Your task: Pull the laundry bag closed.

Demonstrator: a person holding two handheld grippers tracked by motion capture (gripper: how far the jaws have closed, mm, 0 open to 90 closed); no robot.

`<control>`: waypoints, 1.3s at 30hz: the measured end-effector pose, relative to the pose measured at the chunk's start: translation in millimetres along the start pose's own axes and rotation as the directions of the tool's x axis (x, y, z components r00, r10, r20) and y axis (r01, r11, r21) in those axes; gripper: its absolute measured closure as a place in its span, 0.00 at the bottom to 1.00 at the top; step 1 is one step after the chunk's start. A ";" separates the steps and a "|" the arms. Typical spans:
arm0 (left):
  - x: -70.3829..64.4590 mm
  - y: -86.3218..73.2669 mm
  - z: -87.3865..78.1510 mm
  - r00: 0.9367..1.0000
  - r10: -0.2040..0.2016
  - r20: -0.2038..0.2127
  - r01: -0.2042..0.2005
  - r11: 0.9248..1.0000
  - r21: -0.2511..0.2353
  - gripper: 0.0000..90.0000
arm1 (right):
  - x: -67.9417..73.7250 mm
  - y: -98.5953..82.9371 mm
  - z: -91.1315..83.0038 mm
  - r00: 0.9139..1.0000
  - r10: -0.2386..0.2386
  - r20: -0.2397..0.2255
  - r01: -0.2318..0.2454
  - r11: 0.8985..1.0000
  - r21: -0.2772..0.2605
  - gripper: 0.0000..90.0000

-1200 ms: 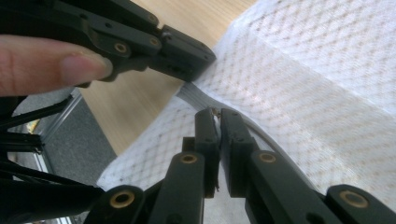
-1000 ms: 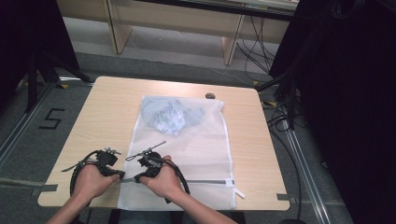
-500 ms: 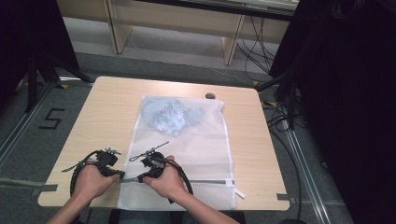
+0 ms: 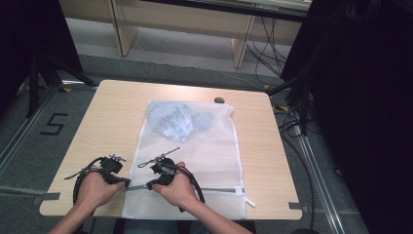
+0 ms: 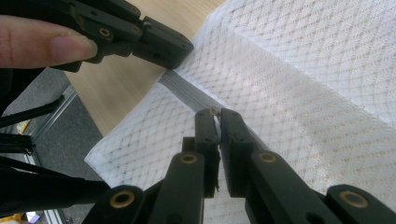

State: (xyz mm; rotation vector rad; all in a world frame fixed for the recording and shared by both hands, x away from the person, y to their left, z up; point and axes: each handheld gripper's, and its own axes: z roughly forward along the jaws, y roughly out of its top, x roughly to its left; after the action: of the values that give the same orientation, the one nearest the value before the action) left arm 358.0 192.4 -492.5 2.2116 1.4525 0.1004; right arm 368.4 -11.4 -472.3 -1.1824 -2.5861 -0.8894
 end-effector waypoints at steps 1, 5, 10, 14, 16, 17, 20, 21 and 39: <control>-0.2 -0.1 0.0 1.000 -0.002 0.000 0.002 1.000 0.000 1.00 | 0.1 -0.2 0.1 1.000 -0.005 0.004 0.005 1.000 -0.004 0.97; 0.0 0.0 0.0 1.000 0.000 -0.001 0.000 1.000 0.000 1.00 | 0.3 -0.5 -0.6 1.000 -0.016 0.011 0.017 1.000 -0.005 0.97; 0.0 0.0 -0.1 1.000 -0.003 0.001 0.002 1.000 0.001 1.00 | 0.2 0.0 -2.1 1.000 -0.024 0.010 0.024 1.000 -0.008 0.97; 0.1 0.4 -0.2 1.000 -0.003 0.001 0.003 1.000 0.004 1.00 | -0.1 -0.2 -2.2 1.000 -0.028 0.010 0.028 1.000 -0.004 0.97; 0.8 0.5 -0.2 1.000 0.008 0.000 -0.008 1.000 0.003 1.00 | -0.1 -0.4 -2.6 1.000 -0.018 0.010 0.018 1.000 -0.004 0.97; 0.8 0.4 -0.3 1.000 0.004 0.001 -0.004 1.000 0.003 1.00 | 0.0 -0.4 -2.8 1.000 -0.015 0.011 0.015 1.000 -0.003 0.97; 0.7 0.4 -0.2 1.000 0.005 0.000 -0.005 1.000 0.002 1.00 | -0.2 -0.3 -3.0 1.000 -0.020 0.015 0.020 1.000 0.002 0.97; 0.5 0.3 -0.2 1.000 0.003 0.000 -0.003 1.000 0.002 1.00 | -0.3 -0.4 -3.2 1.000 -0.021 0.013 0.021 1.000 0.003 0.97; 0.5 0.7 -0.1 1.000 0.004 -0.001 -0.004 1.000 0.002 1.00 | -5.8 -2.6 -11.5 1.000 -0.001 0.022 0.000 1.000 0.021 0.97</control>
State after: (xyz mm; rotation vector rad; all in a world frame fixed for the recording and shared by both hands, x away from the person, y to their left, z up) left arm 358.8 192.7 -492.2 2.2169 1.4492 0.1013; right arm 369.3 -23.1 -466.3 -1.1927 -2.6065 -0.8515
